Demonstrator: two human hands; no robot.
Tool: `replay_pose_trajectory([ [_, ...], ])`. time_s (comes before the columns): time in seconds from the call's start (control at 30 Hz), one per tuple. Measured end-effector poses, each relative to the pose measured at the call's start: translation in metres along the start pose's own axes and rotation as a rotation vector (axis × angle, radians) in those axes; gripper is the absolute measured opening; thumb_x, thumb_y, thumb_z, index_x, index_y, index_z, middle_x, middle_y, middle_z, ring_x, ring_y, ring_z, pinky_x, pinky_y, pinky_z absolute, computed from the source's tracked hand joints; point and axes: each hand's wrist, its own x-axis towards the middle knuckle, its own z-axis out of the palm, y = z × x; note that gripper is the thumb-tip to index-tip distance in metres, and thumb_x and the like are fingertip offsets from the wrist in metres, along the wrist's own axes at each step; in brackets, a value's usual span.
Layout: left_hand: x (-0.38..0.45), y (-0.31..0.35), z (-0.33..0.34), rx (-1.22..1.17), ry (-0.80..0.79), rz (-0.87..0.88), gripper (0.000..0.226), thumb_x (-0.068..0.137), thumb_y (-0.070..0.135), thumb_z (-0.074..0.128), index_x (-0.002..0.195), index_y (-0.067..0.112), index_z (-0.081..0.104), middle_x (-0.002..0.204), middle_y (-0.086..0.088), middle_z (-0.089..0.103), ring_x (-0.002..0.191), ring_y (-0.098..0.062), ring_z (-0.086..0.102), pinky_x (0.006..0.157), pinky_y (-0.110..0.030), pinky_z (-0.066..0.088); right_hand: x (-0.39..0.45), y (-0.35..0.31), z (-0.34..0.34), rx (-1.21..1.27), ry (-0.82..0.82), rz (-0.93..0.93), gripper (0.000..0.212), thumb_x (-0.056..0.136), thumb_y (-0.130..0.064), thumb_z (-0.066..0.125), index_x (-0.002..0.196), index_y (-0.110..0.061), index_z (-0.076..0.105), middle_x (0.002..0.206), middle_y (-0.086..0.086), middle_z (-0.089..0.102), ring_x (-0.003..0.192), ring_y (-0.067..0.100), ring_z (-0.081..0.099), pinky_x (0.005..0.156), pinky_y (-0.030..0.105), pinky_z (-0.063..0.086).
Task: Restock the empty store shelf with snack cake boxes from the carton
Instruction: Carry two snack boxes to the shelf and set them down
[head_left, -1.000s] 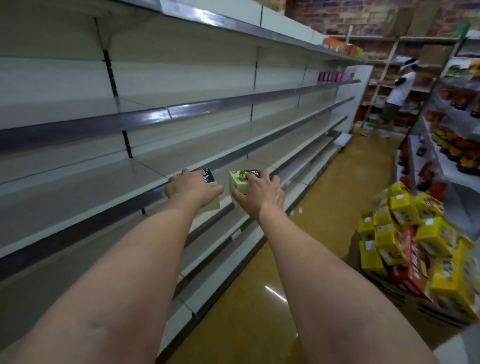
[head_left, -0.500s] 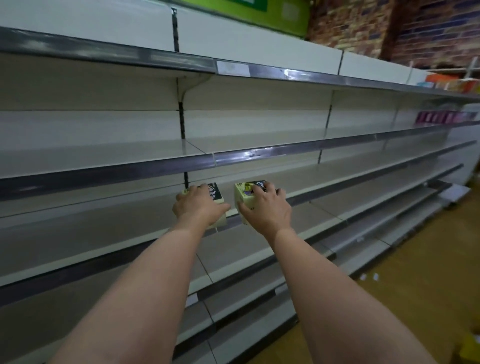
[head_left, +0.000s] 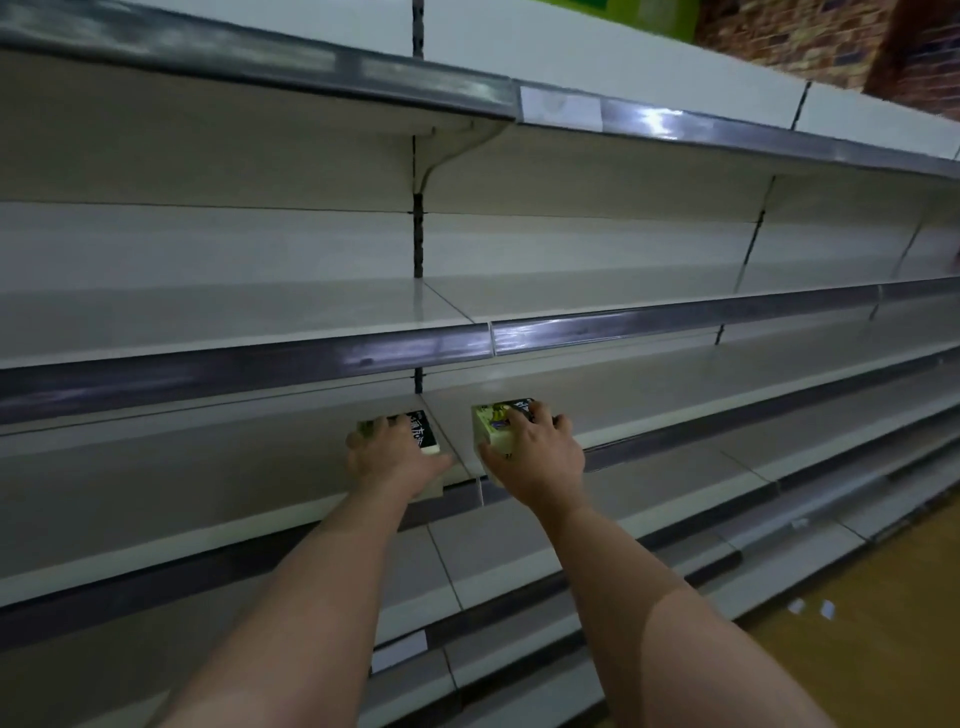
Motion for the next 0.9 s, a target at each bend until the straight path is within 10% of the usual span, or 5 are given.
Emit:
replay_pose_trajectory([
  [0.9, 0.054, -0.013, 0.044, 0.04, -0.089, -0.253, 0.09, 0.083, 0.073, 0.042, 0.152, 0.024, 0.013, 0.159, -0.006, 0.007, 0.143, -0.039, 0.01, 0.112, -0.041, 0.025, 0.085, 0.01, 0.089, 0.018, -0.189, -0.146, 0.072, 0.088, -0.062, 0.049, 0.148, -0.027, 0.029, 0.152, 0.011, 0.018, 0.131, 0.033, 0.028, 0.101, 0.043, 0.036],
])
